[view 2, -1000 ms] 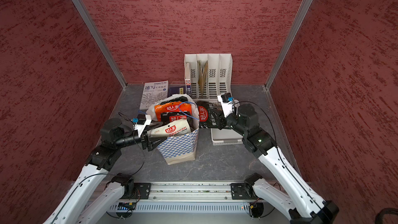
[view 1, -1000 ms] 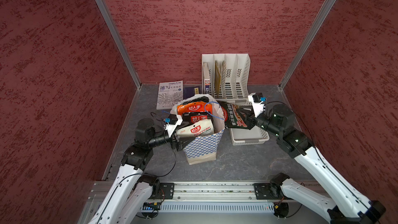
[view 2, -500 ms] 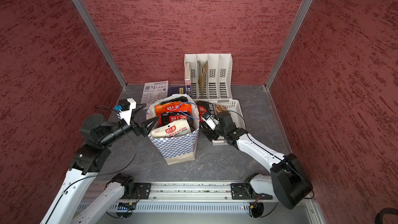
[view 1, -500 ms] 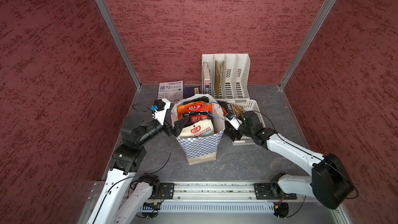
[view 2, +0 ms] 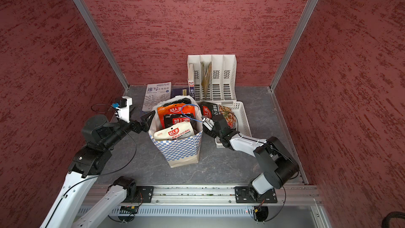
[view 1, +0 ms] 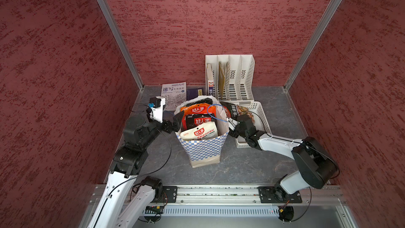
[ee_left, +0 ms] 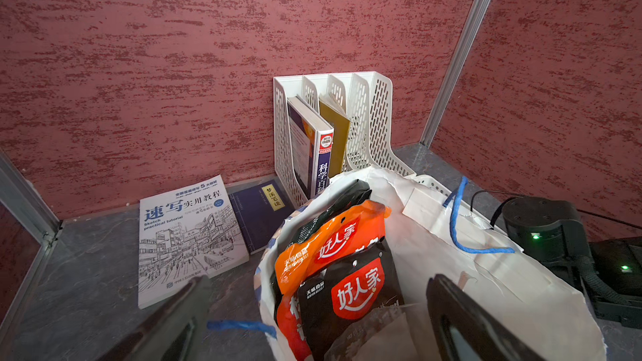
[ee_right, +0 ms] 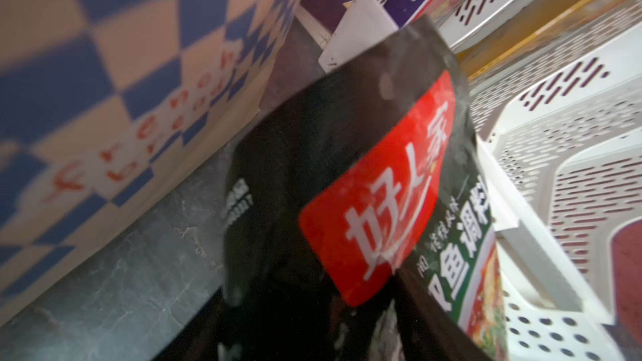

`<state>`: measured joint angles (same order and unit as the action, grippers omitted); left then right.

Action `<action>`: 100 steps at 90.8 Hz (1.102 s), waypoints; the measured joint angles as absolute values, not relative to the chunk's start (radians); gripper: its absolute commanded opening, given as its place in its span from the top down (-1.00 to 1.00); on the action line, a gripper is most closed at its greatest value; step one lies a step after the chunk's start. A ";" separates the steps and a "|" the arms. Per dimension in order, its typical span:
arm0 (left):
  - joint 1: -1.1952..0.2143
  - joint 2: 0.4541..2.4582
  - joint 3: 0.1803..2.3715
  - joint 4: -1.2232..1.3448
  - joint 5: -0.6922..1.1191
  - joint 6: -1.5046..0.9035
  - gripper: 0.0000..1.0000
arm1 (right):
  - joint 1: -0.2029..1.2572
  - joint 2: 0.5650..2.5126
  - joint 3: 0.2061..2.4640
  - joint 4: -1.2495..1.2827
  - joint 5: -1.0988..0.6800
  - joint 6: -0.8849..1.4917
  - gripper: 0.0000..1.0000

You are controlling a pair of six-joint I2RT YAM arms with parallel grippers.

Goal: Place the condiment packets inside the bag
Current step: Pick up the condiment packet from the storage box.

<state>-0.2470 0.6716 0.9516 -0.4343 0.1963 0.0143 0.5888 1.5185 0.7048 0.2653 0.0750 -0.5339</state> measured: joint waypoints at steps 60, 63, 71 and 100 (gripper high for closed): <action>-0.247 0.654 0.950 -0.496 0.182 0.012 -1.00 | 0.592 0.842 0.724 -0.040 0.228 -0.505 1.00; -0.247 0.654 0.950 -0.506 0.194 0.015 -1.00 | 0.592 0.820 0.767 -0.081 0.213 -0.511 1.00; -0.247 0.646 0.947 -0.532 0.253 0.023 -1.00 | 0.592 0.768 0.890 -0.172 0.131 -0.536 1.00; -0.253 0.553 0.904 -0.590 0.332 -0.039 -1.00 | 0.592 0.728 1.232 -0.289 -0.274 -0.575 1.00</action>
<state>-0.2527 0.5526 0.9039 -0.5903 0.3325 -0.0391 0.5922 0.7280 1.2316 -0.2886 -0.2741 -0.5751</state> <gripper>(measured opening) 0.998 0.056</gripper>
